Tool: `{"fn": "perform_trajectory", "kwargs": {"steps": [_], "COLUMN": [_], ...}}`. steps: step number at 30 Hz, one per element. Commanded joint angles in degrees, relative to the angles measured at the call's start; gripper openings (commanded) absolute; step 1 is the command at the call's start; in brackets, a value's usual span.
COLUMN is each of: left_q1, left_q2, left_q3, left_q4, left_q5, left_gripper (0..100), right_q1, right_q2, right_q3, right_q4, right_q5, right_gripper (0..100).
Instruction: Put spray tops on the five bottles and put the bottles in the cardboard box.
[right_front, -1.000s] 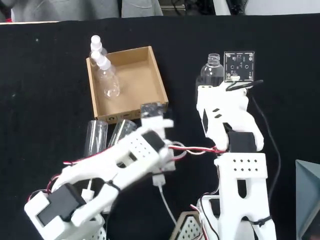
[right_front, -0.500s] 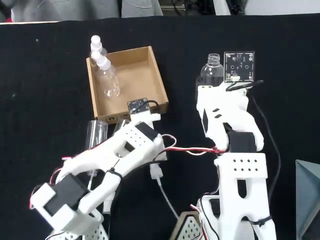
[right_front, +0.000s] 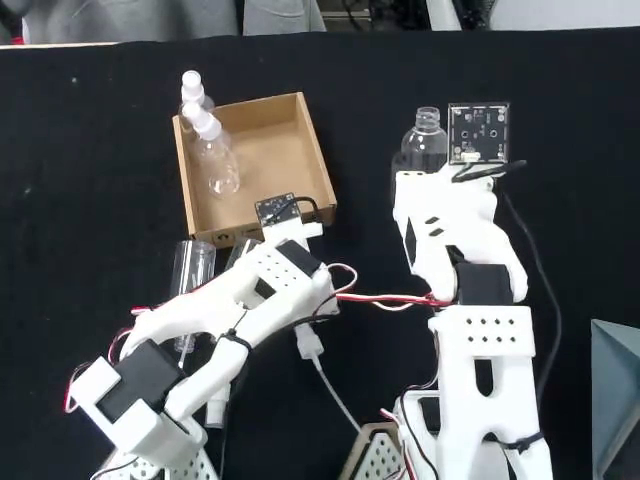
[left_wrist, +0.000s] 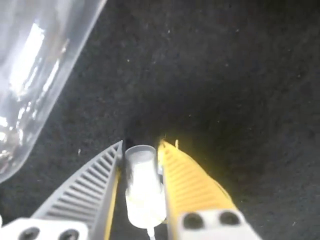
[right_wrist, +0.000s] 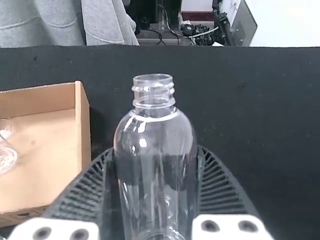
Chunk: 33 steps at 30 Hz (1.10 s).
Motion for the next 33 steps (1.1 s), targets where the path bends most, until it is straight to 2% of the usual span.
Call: {"fn": "perform_trajectory", "kwargs": {"steps": [1,10,17,27,33], "left_q1": [1.3,0.5,-4.1,-3.7,-3.7], "left_q2": [-0.4,-0.8,-0.2,-0.2,-0.1], "left_q3": [-2.5,-2.5,-4.4,-6.7,-6.7], "left_q4": [0.2,0.5,0.7,5.4,5.5], "left_q5": [1.0,0.6,-2.2,1.0,1.2], "left_gripper": [3,3,3,3,3], "right_q1": [1.5,1.5,1.5,1.4,1.4], "right_q2": [-2.4,-2.4,-2.4,-2.3,-2.3], "right_q3": [-4.7,-4.7,-4.7,-4.7,-4.7], "right_q4": [-1.8,-1.8,-1.8,-1.8,-1.8], "right_q5": [0.1,0.1,0.1,0.1,0.1], "right_gripper": [9.3,9.3,9.3,9.3,9.4]}}
